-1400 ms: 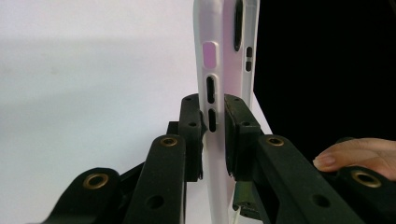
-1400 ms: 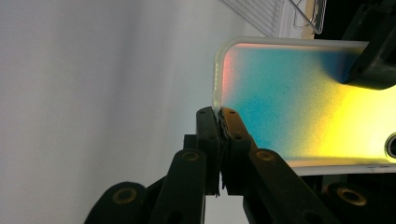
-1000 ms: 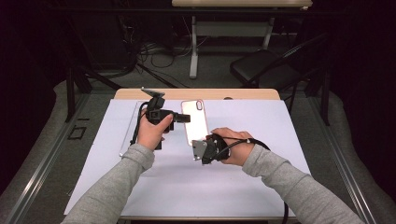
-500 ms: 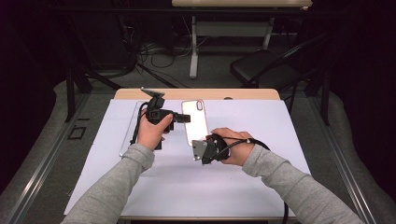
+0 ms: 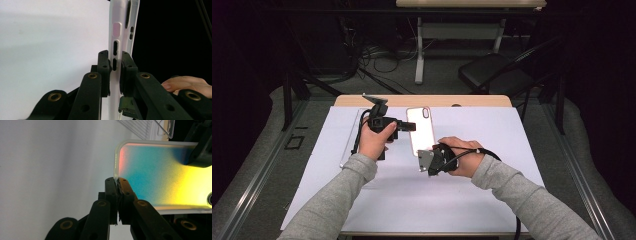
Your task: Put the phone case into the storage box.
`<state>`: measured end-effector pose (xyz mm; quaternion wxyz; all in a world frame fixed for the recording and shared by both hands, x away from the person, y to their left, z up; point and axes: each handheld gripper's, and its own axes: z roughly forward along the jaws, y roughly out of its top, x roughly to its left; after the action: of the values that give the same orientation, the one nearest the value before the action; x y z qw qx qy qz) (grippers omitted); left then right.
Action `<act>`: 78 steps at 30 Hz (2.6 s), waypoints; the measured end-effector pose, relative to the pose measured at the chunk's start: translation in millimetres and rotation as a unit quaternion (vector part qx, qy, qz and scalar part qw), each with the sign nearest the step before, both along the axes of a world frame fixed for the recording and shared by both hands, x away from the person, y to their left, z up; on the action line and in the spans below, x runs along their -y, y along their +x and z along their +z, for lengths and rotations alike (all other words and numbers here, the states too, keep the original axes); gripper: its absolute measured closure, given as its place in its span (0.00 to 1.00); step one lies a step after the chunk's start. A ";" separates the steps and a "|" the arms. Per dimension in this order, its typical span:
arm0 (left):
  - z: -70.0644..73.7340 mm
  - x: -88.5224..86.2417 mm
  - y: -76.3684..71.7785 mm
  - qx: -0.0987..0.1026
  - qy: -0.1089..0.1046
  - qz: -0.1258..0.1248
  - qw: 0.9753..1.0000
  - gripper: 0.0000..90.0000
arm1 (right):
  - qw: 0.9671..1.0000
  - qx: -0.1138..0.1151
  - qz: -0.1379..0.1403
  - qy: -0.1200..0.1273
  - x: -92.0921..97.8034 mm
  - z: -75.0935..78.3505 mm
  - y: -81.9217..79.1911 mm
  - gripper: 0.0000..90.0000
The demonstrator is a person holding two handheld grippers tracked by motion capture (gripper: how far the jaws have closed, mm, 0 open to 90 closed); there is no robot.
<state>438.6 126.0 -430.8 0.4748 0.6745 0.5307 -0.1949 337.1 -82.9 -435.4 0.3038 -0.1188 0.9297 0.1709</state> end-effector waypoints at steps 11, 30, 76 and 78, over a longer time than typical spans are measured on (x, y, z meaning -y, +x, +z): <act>-0.1 -0.3 0.3 -0.002 -0.003 -0.001 1.000 0.91 | 1.000 -0.003 -0.002 0.000 0.1 0.1 0.1 0.97; 0.2 -2.2 1.3 -0.002 -0.007 0.004 1.000 0.91 | 1.000 -0.006 -0.004 0.008 -0.4 0.0 1.1 0.92; 5.4 -11.3 1.3 0.021 -0.009 0.020 1.000 0.91 | 0.987 -0.032 -0.065 0.141 10.0 23.5 3.8 0.41; 6.0 -11.7 1.1 0.023 -0.008 0.019 1.000 0.91 | 0.984 -0.038 -0.077 0.153 10.6 23.8 5.0 0.40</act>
<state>439.7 137.7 -424.8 0.4956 0.6647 0.5310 -0.1747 342.1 -93.5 -411.5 0.2951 0.0075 0.9098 0.2917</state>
